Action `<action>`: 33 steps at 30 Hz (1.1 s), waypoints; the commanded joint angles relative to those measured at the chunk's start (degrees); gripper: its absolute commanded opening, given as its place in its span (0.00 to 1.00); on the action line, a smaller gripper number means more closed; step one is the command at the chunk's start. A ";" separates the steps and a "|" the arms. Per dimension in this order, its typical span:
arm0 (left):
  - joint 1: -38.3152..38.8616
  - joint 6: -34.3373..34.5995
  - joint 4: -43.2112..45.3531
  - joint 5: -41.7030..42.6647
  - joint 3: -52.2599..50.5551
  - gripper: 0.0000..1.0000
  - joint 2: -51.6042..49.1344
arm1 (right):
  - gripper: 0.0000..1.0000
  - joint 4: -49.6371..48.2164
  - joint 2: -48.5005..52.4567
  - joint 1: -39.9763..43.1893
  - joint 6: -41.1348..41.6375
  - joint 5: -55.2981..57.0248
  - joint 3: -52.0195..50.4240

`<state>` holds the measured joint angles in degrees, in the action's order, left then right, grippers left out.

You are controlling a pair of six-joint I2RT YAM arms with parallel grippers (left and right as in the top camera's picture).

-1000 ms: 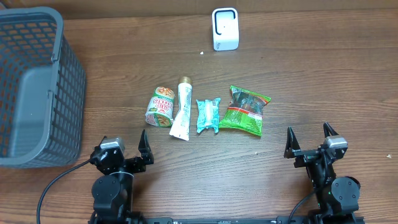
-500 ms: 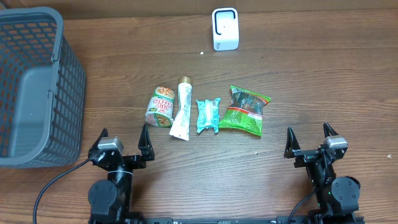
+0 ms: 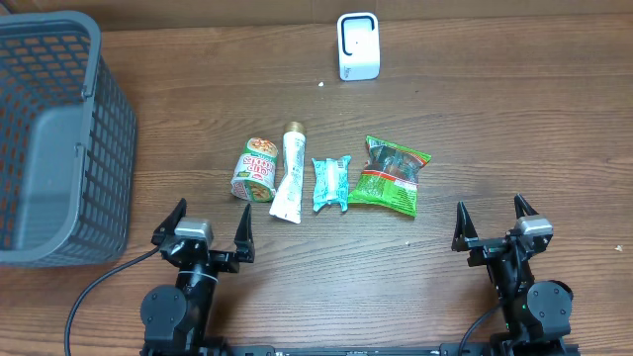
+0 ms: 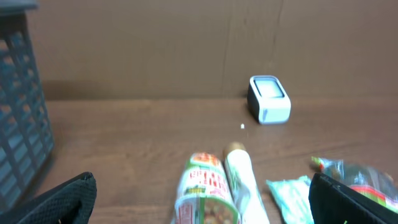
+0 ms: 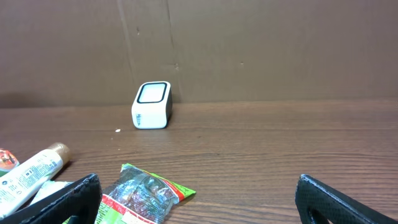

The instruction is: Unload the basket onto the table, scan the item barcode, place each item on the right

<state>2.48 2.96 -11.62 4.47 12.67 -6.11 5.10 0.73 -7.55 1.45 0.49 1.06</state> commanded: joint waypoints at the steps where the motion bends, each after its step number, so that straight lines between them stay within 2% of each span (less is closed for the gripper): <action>1: -0.22 -1.25 -1.99 1.16 0.57 1.00 0.50 | 1.00 -0.46 -0.57 -0.11 -0.22 0.74 -0.59; 4: -0.22 -1.27 -5.92 1.73 0.57 1.00 0.50 | 1.00 -0.46 -0.57 -0.11 -0.22 0.74 -0.59; 9: -0.22 -1.22 -9.11 -1.31 0.57 1.00 0.48 | 1.00 -0.46 -0.57 -0.11 -0.22 0.74 -0.59; 10: -0.22 -0.04 -9.20 -4.04 0.57 1.00 0.48 | 1.00 -0.46 -0.57 -0.11 -0.22 0.74 -0.61; 11: -0.22 1.73 -9.20 -6.27 0.57 1.00 0.48 | 1.00 -0.46 -0.57 -0.11 -0.22 0.74 -0.59; 14: -0.22 15.17 -9.40 -16.61 0.72 1.00 0.50 | 1.00 -0.46 -0.57 -0.11 -0.20 0.74 -0.59; 16: -0.22 18.60 -9.38 -18.21 0.72 1.00 0.48 | 1.00 -0.79 -0.57 -0.11 0.02 -0.57 -0.59; 18: -0.24 17.00 -9.35 -18.49 0.72 1.00 0.48 | 1.00 -0.37 -0.57 -0.11 0.02 -1.46 -0.59; 23: -1.40 6.25 -4.98 -18.71 1.60 1.00 -3.28 | 1.00 -3.23 -0.55 -0.11 0.24 -3.15 -0.59; 29: -10.12 6.10 -3.39 -17.97 6.67 1.00 -14.80 | 1.00 -3.21 -0.55 -0.11 1.99 -5.09 -0.57; 33: -17.51 8.48 -3.32 -17.70 8.59 1.00 -21.66 | 1.00 -3.17 -0.55 -0.11 1.99 -7.08 -0.57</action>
<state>-10.28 10.55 -15.00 -12.69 18.81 -23.81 2.20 0.73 -7.53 2.63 -4.47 1.06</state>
